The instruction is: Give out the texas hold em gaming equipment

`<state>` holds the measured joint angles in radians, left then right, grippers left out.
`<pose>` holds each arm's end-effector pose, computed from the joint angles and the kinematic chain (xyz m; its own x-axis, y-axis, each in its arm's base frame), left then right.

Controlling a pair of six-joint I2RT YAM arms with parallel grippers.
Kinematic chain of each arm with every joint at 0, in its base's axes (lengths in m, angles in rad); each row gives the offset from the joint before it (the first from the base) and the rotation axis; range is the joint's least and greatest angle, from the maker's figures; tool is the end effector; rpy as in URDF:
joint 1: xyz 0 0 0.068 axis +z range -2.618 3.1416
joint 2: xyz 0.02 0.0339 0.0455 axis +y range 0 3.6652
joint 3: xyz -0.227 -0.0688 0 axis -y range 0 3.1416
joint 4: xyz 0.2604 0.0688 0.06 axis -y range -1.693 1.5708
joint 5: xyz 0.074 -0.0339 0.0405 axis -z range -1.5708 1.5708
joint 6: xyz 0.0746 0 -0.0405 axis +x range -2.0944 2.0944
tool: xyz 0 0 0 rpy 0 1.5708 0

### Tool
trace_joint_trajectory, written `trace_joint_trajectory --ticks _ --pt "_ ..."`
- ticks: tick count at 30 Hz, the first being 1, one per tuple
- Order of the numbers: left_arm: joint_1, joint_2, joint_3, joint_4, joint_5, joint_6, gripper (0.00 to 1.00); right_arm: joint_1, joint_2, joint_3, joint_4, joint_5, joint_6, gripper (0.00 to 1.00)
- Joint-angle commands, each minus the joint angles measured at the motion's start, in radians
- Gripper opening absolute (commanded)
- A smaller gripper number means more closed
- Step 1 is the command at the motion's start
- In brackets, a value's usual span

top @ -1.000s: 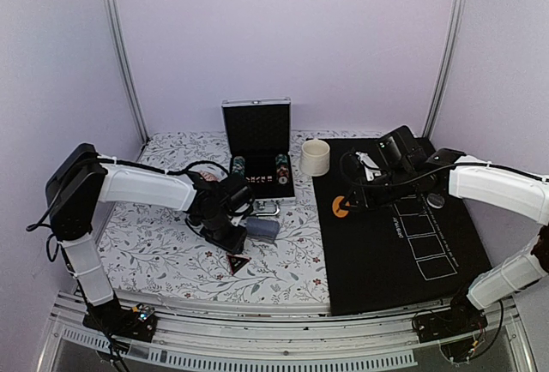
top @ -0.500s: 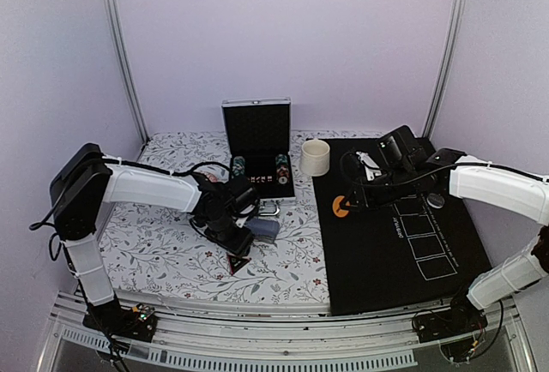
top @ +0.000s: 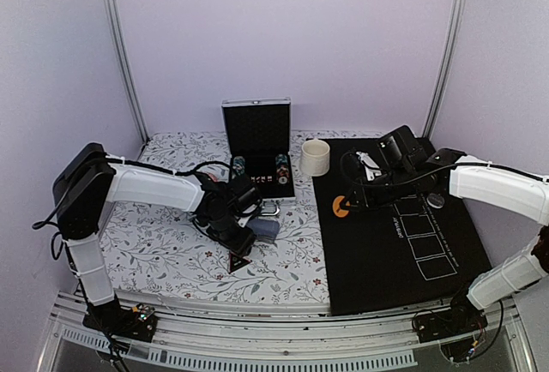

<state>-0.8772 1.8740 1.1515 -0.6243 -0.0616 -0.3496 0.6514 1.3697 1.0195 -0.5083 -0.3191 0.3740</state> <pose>0.2310 -0.2706 0.0582 -0.8455 0.4822 -0.2292 0.4993 0.8662 -0.0197 0.2518 0.2214 0.1933 -0.8302 -0.1967 -0.5216 -0.4678 0.7548 0.4598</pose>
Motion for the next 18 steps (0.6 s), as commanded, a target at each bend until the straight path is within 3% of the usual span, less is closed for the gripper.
trace_joint_trajectory --ticks 1,18 --pt "-0.014 0.053 0.001 0.003 0.006 0.023 0.64 -0.008 -0.022 0.007 0.003 0.008 -0.015 0.02" --pt "0.010 0.033 -0.140 0.014 0.004 -0.003 0.59 -0.012 -0.048 -0.017 -0.009 0.022 -0.022 0.02"
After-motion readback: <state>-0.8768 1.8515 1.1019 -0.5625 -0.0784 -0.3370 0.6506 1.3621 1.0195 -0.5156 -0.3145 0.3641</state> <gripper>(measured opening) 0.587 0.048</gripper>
